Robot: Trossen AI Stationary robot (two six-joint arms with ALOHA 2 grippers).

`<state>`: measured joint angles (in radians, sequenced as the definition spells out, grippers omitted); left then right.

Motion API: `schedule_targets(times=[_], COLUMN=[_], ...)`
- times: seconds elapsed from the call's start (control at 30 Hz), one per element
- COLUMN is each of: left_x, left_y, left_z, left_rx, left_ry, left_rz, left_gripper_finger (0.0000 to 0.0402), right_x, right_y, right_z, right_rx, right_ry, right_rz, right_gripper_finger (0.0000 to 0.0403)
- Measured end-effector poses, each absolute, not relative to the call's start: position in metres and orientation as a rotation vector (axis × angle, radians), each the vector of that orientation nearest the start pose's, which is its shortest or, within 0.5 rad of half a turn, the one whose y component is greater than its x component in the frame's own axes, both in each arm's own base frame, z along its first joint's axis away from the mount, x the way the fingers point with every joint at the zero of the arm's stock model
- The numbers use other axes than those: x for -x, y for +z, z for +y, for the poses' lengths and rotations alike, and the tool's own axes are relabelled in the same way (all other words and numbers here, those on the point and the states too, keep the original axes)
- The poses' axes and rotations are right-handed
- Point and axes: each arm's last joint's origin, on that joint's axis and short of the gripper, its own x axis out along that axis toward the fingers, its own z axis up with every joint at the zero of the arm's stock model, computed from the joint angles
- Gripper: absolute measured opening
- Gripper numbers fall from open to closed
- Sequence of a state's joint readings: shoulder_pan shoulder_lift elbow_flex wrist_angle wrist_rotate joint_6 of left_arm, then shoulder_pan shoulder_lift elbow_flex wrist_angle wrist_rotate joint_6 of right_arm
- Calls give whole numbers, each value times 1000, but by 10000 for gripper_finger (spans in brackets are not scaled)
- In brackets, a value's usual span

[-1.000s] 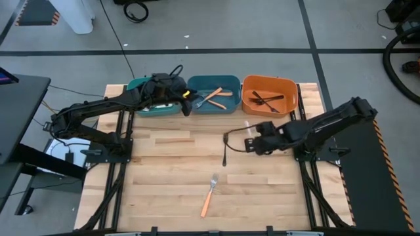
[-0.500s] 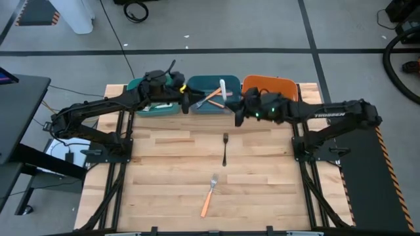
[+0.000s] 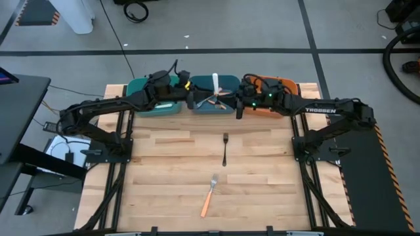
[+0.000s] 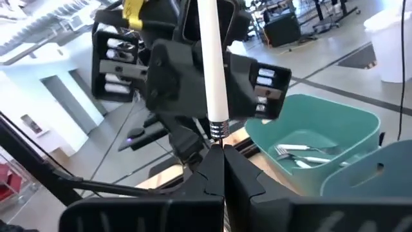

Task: Sort silverware by color (type)
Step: Put the white fork into the light green bin

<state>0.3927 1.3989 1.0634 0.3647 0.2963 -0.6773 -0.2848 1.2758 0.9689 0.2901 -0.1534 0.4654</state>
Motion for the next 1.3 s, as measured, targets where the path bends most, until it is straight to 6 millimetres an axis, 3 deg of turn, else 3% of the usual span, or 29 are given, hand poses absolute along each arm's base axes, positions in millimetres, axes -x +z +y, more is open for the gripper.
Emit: schedule_targets(times=[0.33,0.57,0.87,1.3], left_x=[-313,-313,-318,-314], left_y=[338,334,328,329], left_z=[120,128,134,140], left_rx=[626,629,625,663], left_ry=[17,79,87,55], left_rz=[-142,-145,-162,-157], left_gripper_finger=[119,119,119,119], right_x=[-275,-274,-284,-272], right_y=[337,336,323,333], right_z=[-94,-95,-103,-116], right_rx=[-483,-490,-545,-526], right_ry=[-102,-65,-28,-51], right_rz=[-2,18,61,5], right_gripper_finger=[1,1,1,1])
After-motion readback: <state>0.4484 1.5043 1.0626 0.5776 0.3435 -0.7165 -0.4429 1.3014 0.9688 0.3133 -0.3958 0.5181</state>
